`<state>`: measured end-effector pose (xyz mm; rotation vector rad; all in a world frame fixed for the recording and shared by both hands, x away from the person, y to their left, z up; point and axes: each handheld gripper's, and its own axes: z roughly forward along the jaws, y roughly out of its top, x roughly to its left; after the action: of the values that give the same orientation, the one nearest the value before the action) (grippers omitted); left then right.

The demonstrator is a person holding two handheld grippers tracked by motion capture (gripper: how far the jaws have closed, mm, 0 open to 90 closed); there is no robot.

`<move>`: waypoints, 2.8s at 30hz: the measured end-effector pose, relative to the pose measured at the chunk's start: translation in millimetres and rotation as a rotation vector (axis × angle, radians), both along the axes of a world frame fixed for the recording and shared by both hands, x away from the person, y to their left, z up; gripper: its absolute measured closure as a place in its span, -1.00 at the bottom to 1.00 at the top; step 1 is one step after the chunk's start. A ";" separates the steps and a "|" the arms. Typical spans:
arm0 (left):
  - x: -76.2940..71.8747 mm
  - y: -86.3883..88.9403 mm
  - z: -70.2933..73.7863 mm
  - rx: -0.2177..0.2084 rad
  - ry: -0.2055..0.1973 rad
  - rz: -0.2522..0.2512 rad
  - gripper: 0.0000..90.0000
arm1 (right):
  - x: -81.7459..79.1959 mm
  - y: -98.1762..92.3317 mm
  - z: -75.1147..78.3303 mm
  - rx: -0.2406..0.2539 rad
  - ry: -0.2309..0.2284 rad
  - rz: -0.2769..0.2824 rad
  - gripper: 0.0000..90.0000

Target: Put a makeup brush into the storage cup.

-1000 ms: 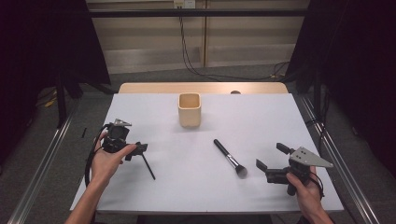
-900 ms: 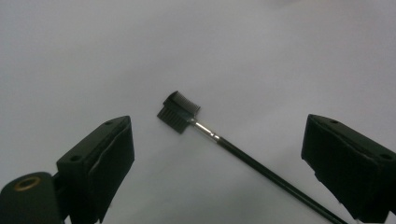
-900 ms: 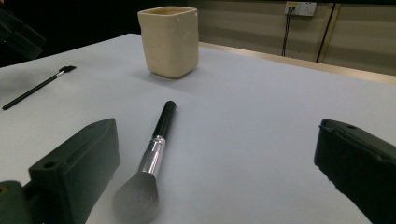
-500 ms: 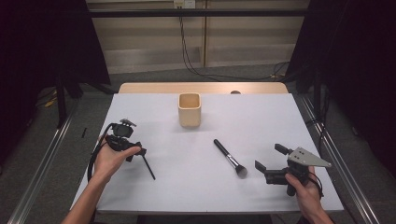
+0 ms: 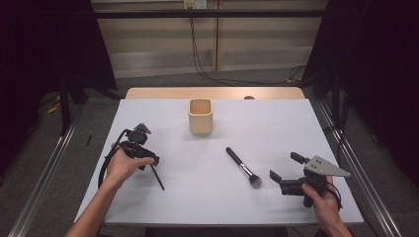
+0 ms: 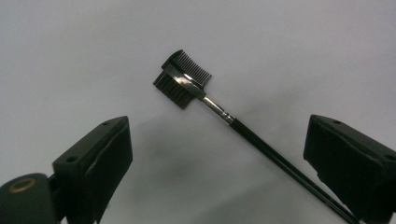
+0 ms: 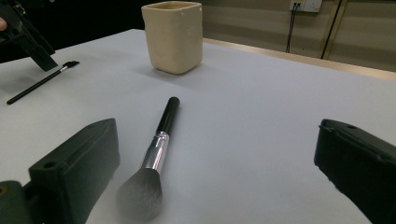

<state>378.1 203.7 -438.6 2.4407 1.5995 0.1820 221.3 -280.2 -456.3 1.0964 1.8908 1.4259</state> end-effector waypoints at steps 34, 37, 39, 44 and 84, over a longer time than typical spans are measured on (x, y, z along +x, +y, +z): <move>4.9 -11.3 -9.2 0.048 0.126 0.060 -0.17 | 0.5 0.9 -0.1 -0.005 0.000 0.006 -1.00; 5.1 -12.6 -8.6 0.055 0.131 0.047 -0.06 | 0.8 1.2 -0.2 -0.004 0.001 0.006 -1.00; 5.5 -13.2 -7.6 0.050 0.140 0.041 0.02 | 1.0 1.4 -0.4 -0.006 0.003 0.005 -1.00; 8.1 -8.7 -5.4 0.051 0.158 0.034 0.40 | 0.8 1.3 -0.5 -0.008 0.003 0.008 -1.00; 8.6 7.9 0.3 -0.064 0.158 -0.039 0.92 | 1.6 0.8 -0.9 -0.002 0.008 -0.001 -1.00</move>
<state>386.7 211.6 -438.3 2.4889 1.5917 -0.0697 222.8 -279.4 -457.1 1.1030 1.8964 1.4216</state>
